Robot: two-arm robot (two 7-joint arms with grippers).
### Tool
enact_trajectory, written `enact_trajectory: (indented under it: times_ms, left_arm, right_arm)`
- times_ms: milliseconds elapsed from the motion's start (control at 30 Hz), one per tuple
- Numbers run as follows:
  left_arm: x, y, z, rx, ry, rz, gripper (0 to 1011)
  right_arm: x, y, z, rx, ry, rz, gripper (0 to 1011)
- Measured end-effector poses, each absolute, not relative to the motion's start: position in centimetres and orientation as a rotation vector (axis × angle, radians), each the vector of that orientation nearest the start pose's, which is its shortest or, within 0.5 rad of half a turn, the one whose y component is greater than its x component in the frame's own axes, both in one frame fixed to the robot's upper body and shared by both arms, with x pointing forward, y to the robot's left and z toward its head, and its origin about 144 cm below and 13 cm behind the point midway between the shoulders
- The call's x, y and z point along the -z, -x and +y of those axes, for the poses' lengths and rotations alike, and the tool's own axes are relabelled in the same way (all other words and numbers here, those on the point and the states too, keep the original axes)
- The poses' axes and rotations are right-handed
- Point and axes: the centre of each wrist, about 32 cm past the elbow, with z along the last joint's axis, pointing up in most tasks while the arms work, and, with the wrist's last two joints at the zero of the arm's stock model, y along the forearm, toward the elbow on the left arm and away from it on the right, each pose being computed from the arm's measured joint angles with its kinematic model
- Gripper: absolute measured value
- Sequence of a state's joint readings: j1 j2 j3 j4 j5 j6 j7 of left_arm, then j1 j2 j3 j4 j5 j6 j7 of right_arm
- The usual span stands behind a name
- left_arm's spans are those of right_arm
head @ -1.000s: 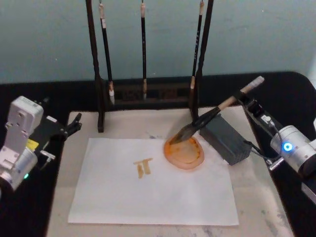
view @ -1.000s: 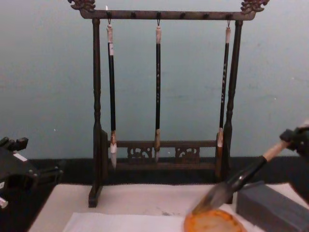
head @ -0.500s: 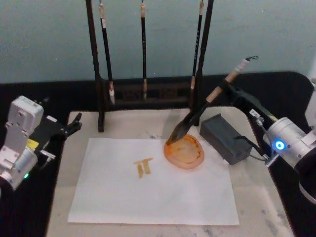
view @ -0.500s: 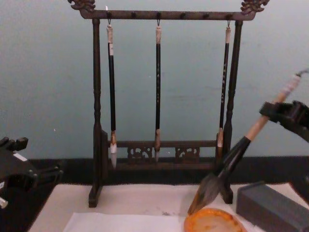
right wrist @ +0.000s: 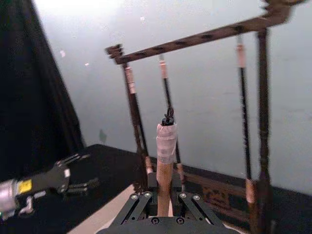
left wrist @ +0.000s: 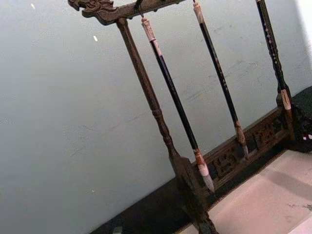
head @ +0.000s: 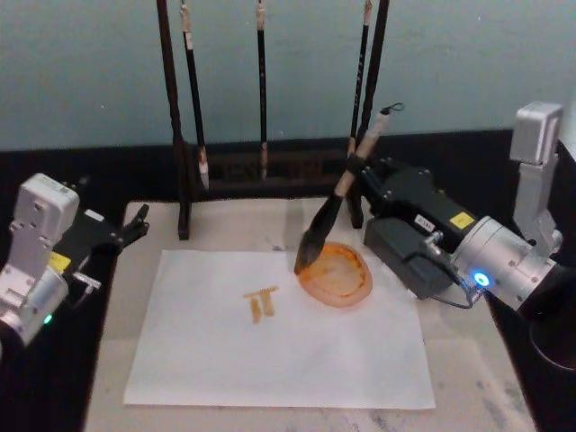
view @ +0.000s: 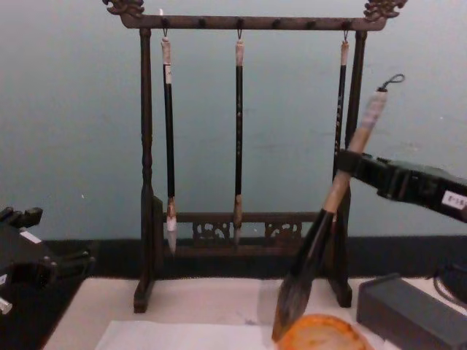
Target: Pick up the brush from the inkstone, write on the paper, then place the brush back to its original position.
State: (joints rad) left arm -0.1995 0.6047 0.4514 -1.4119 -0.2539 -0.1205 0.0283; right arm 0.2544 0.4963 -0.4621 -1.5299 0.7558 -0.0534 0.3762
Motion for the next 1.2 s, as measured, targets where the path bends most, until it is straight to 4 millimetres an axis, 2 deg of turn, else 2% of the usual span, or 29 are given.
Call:
enact_trajectory:
  times_ms: [500,1200]
  left_arm:
    - [-114.0,-48.9,31.0,-1.248,-0.304,-0.285,1010]
    - [-114.0,-48.9,31.0,-1.248,-0.304,-0.285,1010]
  right_arm:
    - [-117.8,-51.1,-23.5,0.677,-0.128,0.020,152]
    - [-117.1,-51.0,-22.5,0.612,-0.103,0.005,152]
